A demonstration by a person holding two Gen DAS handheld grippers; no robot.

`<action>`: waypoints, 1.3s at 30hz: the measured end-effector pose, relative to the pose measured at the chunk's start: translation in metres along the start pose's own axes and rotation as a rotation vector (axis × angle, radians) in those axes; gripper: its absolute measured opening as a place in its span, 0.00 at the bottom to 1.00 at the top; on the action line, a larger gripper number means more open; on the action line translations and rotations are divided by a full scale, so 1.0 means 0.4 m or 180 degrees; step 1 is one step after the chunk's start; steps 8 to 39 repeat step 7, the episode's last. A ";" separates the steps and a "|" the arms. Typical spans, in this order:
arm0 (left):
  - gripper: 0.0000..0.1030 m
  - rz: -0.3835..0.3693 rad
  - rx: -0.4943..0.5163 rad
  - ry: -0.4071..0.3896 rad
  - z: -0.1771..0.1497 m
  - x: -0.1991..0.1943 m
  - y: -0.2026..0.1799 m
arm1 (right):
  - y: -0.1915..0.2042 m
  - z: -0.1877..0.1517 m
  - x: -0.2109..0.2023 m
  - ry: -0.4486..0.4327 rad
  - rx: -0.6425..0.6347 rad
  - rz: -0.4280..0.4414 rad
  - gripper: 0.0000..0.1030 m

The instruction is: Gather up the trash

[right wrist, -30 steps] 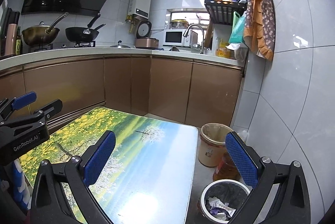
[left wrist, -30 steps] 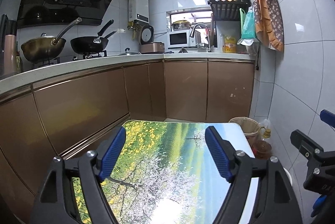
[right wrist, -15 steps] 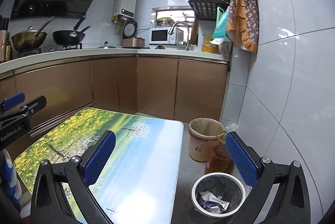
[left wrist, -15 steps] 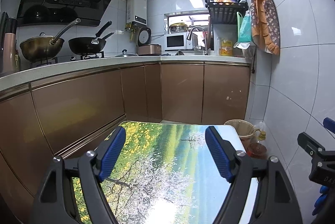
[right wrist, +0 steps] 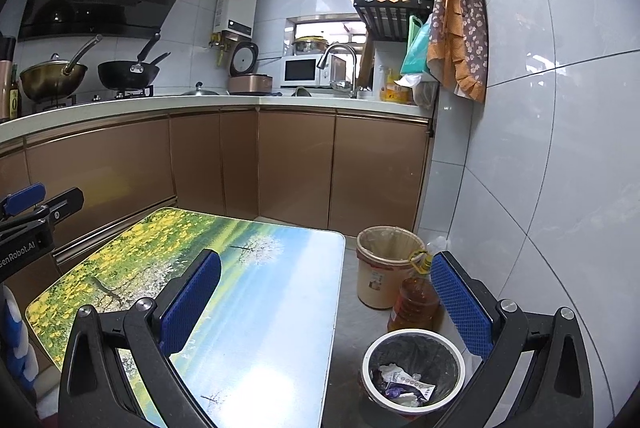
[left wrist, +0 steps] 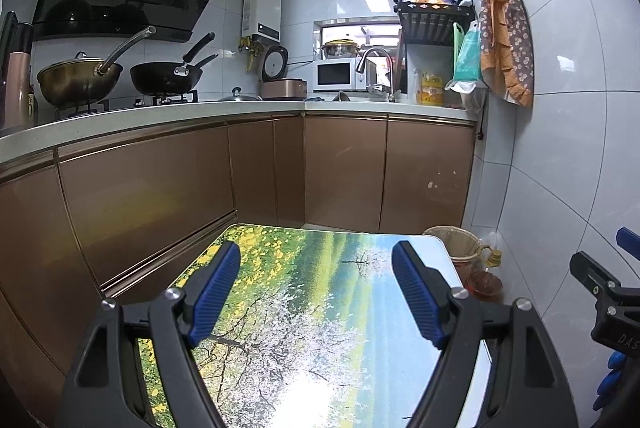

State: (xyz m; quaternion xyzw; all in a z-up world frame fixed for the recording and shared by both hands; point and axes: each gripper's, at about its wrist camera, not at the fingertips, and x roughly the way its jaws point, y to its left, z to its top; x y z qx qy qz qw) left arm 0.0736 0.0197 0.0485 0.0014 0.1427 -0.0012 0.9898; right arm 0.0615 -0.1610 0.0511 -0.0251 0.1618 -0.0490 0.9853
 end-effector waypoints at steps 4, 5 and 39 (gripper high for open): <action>0.75 0.0001 0.0000 -0.0001 0.001 -0.001 0.000 | 0.001 0.001 -0.007 -0.0014 -0.0006 -0.0009 1.00; 0.75 -0.0001 -0.0001 -0.0001 0.001 -0.001 0.000 | 0.001 0.001 -0.010 -0.0016 -0.0009 -0.0010 1.00; 0.75 0.0001 -0.0001 -0.0003 0.001 0.000 -0.002 | 0.003 0.000 -0.013 -0.0020 -0.0009 -0.0014 1.00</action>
